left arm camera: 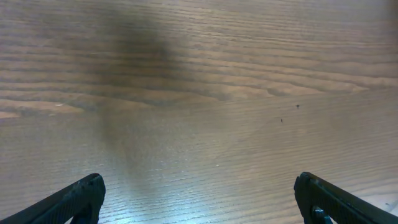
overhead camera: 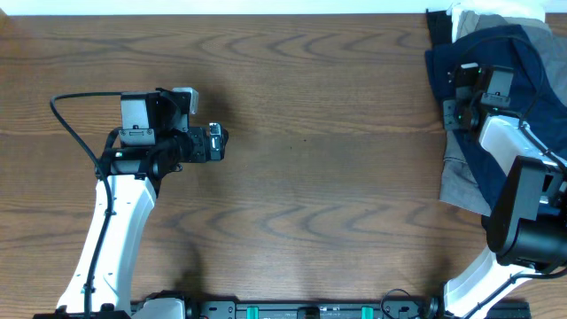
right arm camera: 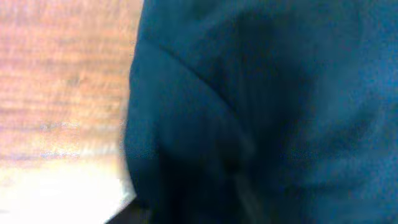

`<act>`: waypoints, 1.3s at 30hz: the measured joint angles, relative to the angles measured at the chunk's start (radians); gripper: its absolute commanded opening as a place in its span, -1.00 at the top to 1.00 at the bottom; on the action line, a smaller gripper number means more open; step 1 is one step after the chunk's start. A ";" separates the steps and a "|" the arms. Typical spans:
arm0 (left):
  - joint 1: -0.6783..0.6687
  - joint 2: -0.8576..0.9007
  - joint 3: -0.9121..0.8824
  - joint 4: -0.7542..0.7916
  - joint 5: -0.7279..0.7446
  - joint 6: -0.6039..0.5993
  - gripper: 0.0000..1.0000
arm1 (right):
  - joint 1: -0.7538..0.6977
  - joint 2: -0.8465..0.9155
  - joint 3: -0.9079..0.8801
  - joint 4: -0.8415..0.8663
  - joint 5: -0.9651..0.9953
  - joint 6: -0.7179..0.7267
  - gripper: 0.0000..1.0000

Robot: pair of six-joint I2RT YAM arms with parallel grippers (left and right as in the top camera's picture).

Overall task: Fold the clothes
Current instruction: 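Reach the right gripper to the navy shorts on the clothes pile and grasp, then pull the navy shorts left off the pile and drop them mid-table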

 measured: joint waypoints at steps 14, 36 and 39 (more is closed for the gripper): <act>0.000 0.000 0.000 0.022 0.000 0.000 -0.96 | 0.047 -0.211 0.001 -0.016 0.013 0.019 0.98; 0.058 0.000 0.000 0.015 0.004 0.000 -0.96 | 0.769 0.012 0.008 0.169 -0.103 0.092 0.98; 0.106 0.000 0.000 0.015 0.003 0.000 -0.96 | 0.816 0.013 0.012 0.171 -0.121 0.092 0.98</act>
